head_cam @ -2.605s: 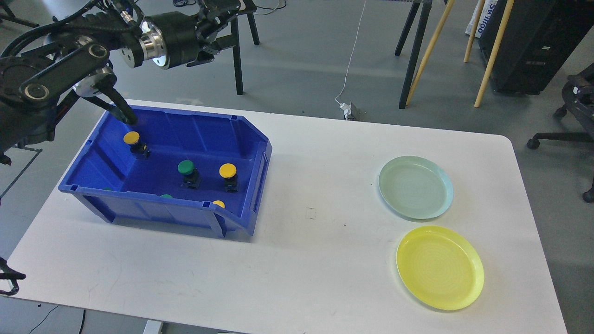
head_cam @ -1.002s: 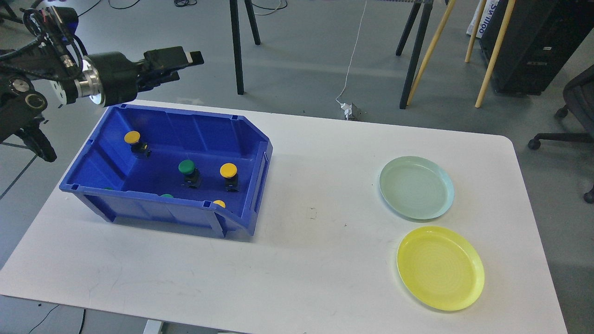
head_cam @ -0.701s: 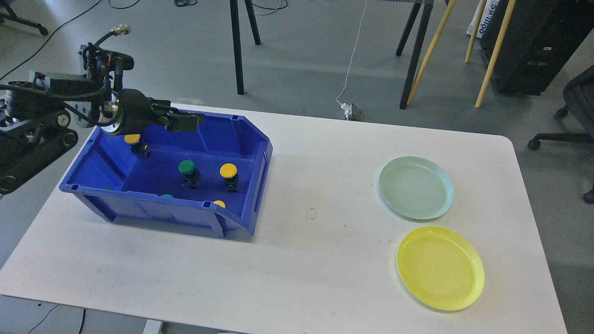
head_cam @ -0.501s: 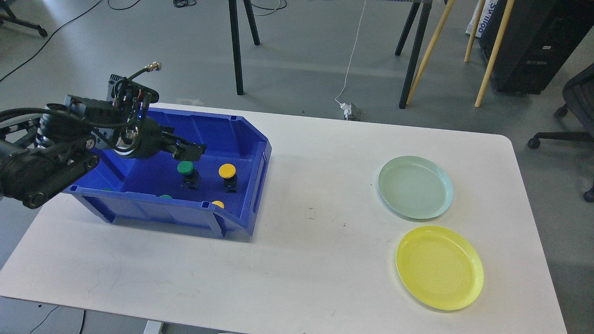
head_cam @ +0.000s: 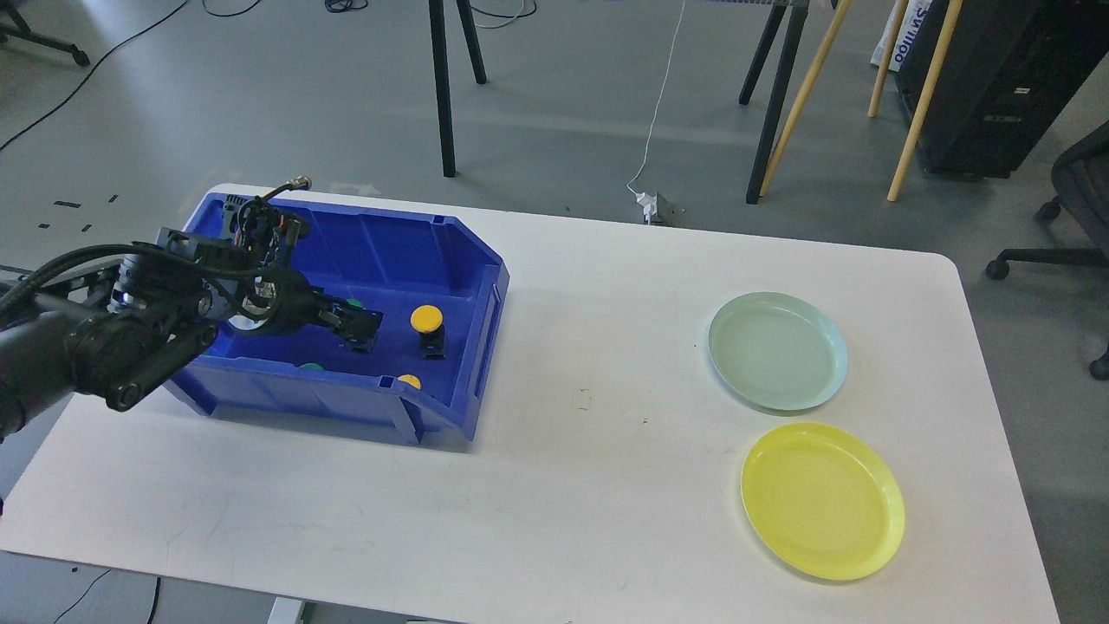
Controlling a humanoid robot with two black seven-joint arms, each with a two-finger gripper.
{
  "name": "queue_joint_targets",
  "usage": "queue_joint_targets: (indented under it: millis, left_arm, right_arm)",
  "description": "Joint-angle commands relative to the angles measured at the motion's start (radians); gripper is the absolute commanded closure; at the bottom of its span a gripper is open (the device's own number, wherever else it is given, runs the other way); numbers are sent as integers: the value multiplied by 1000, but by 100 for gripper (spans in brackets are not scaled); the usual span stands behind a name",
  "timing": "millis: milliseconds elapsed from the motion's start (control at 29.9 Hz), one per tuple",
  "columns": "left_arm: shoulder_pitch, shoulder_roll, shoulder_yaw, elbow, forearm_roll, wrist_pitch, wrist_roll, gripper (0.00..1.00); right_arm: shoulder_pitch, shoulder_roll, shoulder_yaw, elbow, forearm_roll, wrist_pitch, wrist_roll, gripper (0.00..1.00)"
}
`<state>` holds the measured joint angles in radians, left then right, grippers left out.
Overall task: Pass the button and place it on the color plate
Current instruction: 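Lower the left gripper into the bin onto a green-topped button and grasp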
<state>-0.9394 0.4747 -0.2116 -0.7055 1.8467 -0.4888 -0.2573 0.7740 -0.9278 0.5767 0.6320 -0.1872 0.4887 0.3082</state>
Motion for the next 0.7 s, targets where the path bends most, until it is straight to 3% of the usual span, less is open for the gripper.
queue_joint_targets:
  millis: [0, 134, 434, 468, 568, 668]
  left_arm:
    - [1, -27, 0, 35, -3, 0, -3, 2]
    - [2, -47, 0, 72, -3, 0, -11, 6]
    - [5, -60, 0, 92, -3, 0, -45, 31]
    - [5, -61, 0, 98, -3, 0, -46, 34]
    - [5, -61, 0, 107, 0, 0, -45, 63]
    - [5, -57, 0, 107, 0, 0, -45, 74]
  right_arm:
    - [-4, 0, 0, 3, -2, 0, 0, 2]
    - [-9, 0, 0, 5, -2, 0, 0, 2]
    - [-10, 0, 0, 5, 0, 0, 0, 2]
    - [-10, 0, 0, 5, -1, 0, 0, 2]
    - [-10, 0, 0, 6, -1, 0, 0, 2]
    - [-16, 0, 0, 5, 0, 0, 0, 2]
